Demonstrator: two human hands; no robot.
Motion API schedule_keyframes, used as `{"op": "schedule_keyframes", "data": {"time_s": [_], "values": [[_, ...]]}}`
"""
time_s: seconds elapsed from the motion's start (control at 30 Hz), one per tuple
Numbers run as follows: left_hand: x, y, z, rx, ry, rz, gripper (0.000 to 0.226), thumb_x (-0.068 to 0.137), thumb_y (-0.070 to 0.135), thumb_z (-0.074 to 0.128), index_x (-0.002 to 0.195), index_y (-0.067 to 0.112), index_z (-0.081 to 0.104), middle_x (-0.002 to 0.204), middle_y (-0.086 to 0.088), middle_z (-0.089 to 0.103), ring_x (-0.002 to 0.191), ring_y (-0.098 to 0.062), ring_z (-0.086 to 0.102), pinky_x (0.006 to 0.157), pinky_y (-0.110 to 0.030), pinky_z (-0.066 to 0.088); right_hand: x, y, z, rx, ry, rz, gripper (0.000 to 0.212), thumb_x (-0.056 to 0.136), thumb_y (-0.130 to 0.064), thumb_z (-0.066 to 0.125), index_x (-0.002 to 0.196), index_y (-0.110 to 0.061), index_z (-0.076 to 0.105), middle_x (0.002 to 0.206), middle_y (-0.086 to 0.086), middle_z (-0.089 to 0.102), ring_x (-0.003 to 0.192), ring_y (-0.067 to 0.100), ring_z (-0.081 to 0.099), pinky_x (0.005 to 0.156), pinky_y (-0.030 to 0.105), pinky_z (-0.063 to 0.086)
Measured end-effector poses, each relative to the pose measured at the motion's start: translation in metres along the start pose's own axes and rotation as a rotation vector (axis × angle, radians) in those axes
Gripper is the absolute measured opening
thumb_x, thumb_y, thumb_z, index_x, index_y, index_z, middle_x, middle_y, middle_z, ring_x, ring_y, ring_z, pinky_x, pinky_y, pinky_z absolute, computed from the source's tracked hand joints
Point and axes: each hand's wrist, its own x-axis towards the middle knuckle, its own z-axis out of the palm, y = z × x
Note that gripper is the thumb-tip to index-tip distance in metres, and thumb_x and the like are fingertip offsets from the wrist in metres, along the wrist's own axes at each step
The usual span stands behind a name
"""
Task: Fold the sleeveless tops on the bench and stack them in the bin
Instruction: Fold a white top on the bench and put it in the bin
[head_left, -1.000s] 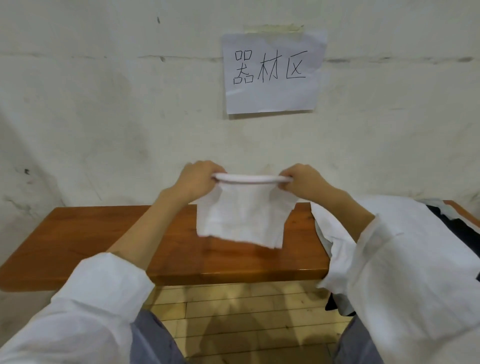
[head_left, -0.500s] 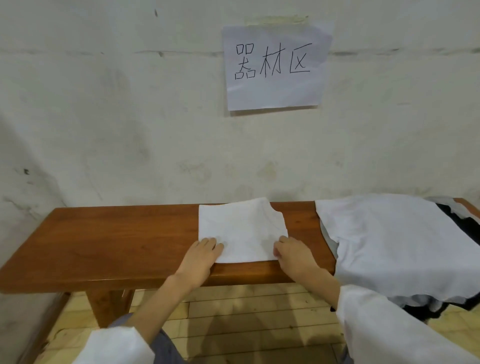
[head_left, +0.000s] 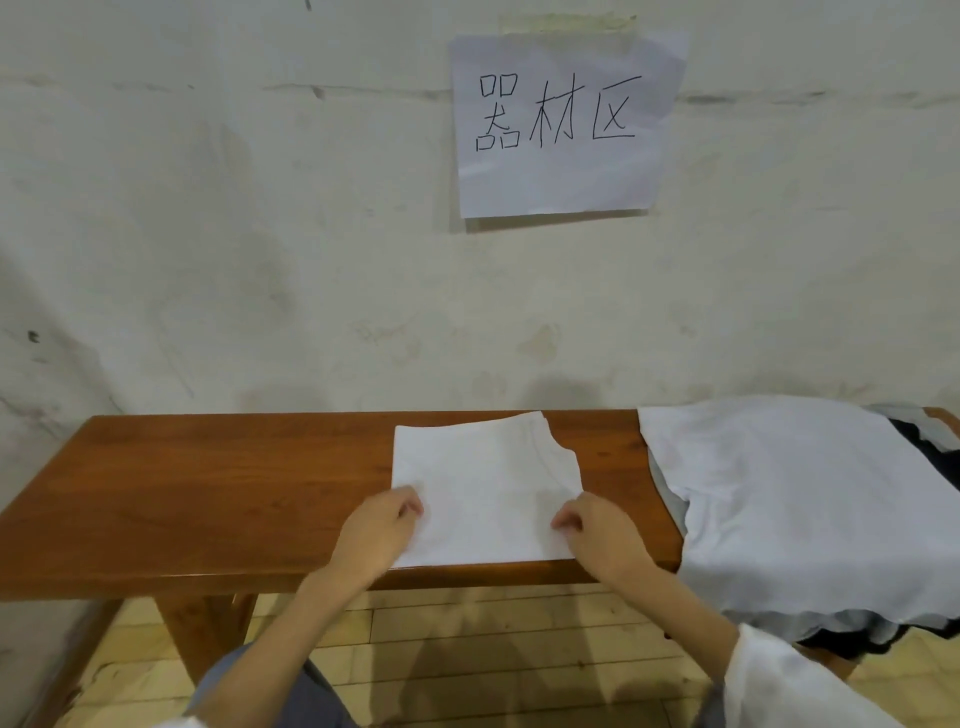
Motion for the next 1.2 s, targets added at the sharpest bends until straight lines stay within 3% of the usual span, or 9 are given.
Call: {"op": "schedule_keyframes", "data": {"time_s": [0.1,0.23,0.37,0.47,0.7,0.9,1.0,1.1,1.2], "values": [[0.044,-0.009,-0.004,-0.082,0.177,-0.16,0.023,0.098,0.019,0.045,0.115,0.014,0.06,0.112,-0.003,0.061,0.095,-0.014,0.058,0.082,-0.023,0.049,0.043,0.0,-0.008,0.08,0.078,0.059,0.024,0.097,-0.015,0.048,0.117,-0.017,0.062,0.123,0.001,0.057,0.109,0.015,0.056,0.094,0.019,0.041],[0.097,-0.018,-0.002,-0.209,0.171,-0.359,0.04,0.097,0.026,0.047,0.131,0.004,0.051,0.127,-0.013,0.057,0.115,-0.029,0.054,0.094,-0.039,0.046,0.1,-0.005,-0.01,0.145,0.114,0.173,0.026,0.096,-0.024,0.051,0.118,-0.013,0.058,0.121,0.006,0.054,0.105,0.022,0.055,0.088,0.028,0.046],[0.115,-0.02,0.003,-0.312,0.273,-0.399,0.022,0.088,0.013,0.059,0.109,0.011,0.065,0.107,-0.007,0.065,0.101,-0.027,0.061,0.082,-0.032,0.045,0.132,-0.008,0.0,0.188,0.147,0.193,0.022,0.089,-0.026,0.062,0.107,-0.014,0.062,0.113,0.007,0.056,0.1,0.026,0.055,0.087,0.039,0.049],[0.11,-0.023,0.01,-0.308,0.404,-0.331,0.015,0.079,0.005,0.062,0.085,0.018,0.062,0.085,0.003,0.058,0.08,-0.022,0.058,0.069,-0.032,0.043,0.14,-0.009,0.011,0.201,0.184,0.213,0.016,0.084,-0.029,0.066,0.096,-0.018,0.063,0.106,0.004,0.056,0.098,0.024,0.054,0.087,0.041,0.049],[0.103,-0.027,0.013,-0.34,0.528,-0.231,0.007,0.089,0.009,0.058,0.09,0.012,0.065,0.08,0.006,0.061,0.073,-0.011,0.053,0.063,-0.024,0.035,0.145,-0.021,0.014,0.194,0.503,0.161,0.012,0.096,-0.024,0.053,0.094,-0.013,0.057,0.094,0.002,0.057,0.089,0.019,0.051,0.079,0.029,0.038],[0.119,-0.027,0.012,-0.242,0.406,-0.316,0.019,0.088,0.008,0.056,0.105,0.009,0.063,0.102,-0.01,0.063,0.091,-0.031,0.06,0.078,-0.039,0.047,0.163,-0.015,0.019,0.117,0.317,0.205,0.012,0.096,-0.025,0.05,0.095,-0.013,0.052,0.099,0.007,0.058,0.092,0.026,0.057,0.082,0.04,0.047],[0.108,-0.009,0.013,-0.022,0.398,-0.221,0.031,0.088,0.009,0.057,0.12,0.008,0.058,0.122,-0.017,0.053,0.109,-0.036,0.054,0.09,-0.044,0.043,0.16,-0.014,0.019,0.057,0.357,0.165,0.017,0.097,-0.026,0.05,0.107,-0.013,0.053,0.109,0.007,0.055,0.099,0.026,0.055,0.083,0.037,0.047],[0.08,0.017,0.024,0.074,0.251,0.041,0.043,0.099,0.033,0.042,0.139,0.017,0.045,0.152,-0.011,0.031,0.142,-0.03,0.026,0.116,-0.042,0.018,0.144,-0.018,0.023,0.016,0.466,-0.002,0.027,0.096,-0.02,0.052,0.121,-0.01,0.054,0.123,0.01,0.055,0.111,0.028,0.054,0.09,0.04,0.047],[0.061,0.022,0.049,0.219,0.009,0.076,0.072,0.089,0.063,-0.006,0.152,0.029,0.008,0.16,-0.001,-0.005,0.145,-0.021,-0.014,0.115,-0.042,-0.012,0.113,-0.025,0.034,-0.212,0.381,-0.271,0.039,0.1,-0.028,0.039,0.129,-0.007,0.054,0.138,0.016,0.051,0.128,0.035,0.047,0.105,0.046,0.038]]}}
